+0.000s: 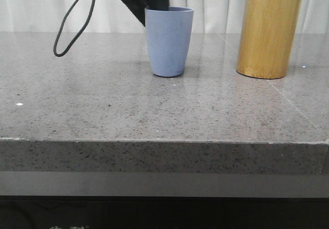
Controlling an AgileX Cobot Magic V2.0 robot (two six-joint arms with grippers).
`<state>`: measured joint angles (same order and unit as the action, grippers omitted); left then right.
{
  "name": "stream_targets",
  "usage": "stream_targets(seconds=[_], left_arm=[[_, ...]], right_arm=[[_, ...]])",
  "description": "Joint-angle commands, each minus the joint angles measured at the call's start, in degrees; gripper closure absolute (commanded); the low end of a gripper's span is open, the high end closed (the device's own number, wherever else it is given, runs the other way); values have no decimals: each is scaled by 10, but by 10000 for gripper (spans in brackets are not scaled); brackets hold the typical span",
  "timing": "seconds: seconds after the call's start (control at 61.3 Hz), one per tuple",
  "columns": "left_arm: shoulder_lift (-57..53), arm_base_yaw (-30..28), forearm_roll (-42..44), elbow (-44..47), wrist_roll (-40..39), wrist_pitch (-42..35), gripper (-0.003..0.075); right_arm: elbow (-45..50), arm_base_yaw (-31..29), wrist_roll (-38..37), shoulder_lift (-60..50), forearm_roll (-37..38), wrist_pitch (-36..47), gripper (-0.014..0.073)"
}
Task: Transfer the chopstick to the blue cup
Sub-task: 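Slide the blue cup toward the bamboo holder and open the left gripper, then lift the left gripper away from the blue cup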
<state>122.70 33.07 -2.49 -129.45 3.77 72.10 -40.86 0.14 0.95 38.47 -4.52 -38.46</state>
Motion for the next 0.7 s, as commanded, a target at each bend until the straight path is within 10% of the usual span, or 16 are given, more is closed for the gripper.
stream_targets(seconds=[0.0,0.685], left_arm=[[-40,3,-11,-20,-2,-10,416],[-297,2,51,174,1,-28,417]], right_arm=[[-20,1,4,2,-4,43,-58],[-124,-75,-28,106,-35,27,-58]])
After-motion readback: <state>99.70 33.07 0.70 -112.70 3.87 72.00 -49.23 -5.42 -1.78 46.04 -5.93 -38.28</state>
